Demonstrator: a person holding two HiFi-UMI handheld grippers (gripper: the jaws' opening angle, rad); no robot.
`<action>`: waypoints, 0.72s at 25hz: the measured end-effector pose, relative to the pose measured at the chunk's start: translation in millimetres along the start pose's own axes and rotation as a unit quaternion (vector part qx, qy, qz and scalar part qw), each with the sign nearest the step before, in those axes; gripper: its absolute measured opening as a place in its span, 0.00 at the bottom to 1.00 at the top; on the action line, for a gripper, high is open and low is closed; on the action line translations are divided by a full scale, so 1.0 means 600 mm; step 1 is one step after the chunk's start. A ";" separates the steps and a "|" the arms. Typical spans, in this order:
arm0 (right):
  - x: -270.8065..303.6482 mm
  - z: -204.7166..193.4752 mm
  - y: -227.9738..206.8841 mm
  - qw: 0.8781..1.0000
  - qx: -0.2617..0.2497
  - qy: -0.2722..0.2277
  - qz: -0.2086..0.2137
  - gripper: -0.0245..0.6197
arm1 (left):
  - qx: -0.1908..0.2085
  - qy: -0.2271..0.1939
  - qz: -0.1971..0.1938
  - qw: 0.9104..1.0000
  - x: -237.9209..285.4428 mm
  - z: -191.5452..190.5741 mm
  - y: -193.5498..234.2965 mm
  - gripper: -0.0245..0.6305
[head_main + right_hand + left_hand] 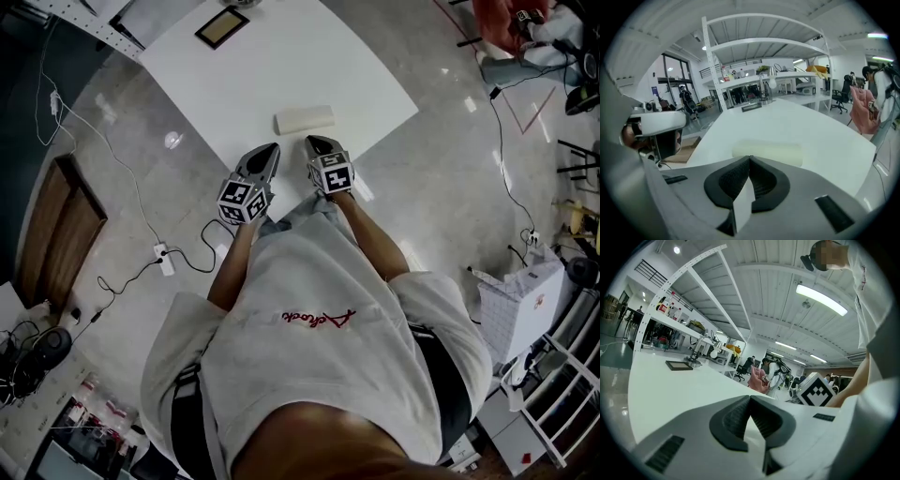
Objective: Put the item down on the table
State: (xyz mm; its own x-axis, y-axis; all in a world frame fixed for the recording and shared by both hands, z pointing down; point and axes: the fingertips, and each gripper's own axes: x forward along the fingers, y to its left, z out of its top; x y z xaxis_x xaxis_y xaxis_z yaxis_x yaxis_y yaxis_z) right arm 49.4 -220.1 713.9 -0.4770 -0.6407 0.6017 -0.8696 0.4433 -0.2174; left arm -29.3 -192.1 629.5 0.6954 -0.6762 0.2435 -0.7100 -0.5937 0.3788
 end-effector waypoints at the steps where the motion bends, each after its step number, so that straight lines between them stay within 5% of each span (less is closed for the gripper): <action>1: -0.010 0.017 0.006 1.000 -0.010 -0.020 0.003 0.02 | 0.003 -0.002 -0.003 1.000 0.002 0.005 -0.002 0.06; 10: -0.097 0.148 0.053 0.982 -0.075 -0.171 0.015 0.02 | 0.027 -0.035 -0.023 0.999 0.015 0.066 -0.015 0.06; 18: -0.151 0.188 0.080 0.969 -0.084 -0.232 -0.018 0.02 | 0.056 -0.042 -0.046 0.996 0.000 0.085 -0.026 0.06</action>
State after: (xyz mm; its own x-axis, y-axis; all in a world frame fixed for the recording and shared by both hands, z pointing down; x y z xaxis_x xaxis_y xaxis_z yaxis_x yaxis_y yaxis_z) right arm 36.3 -211.1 562.3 -0.4870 -0.8530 0.1878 -0.8721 0.4868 -0.0504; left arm -23.6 -205.3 577.8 0.7500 -0.6474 0.1353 -0.6545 -0.6969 0.2932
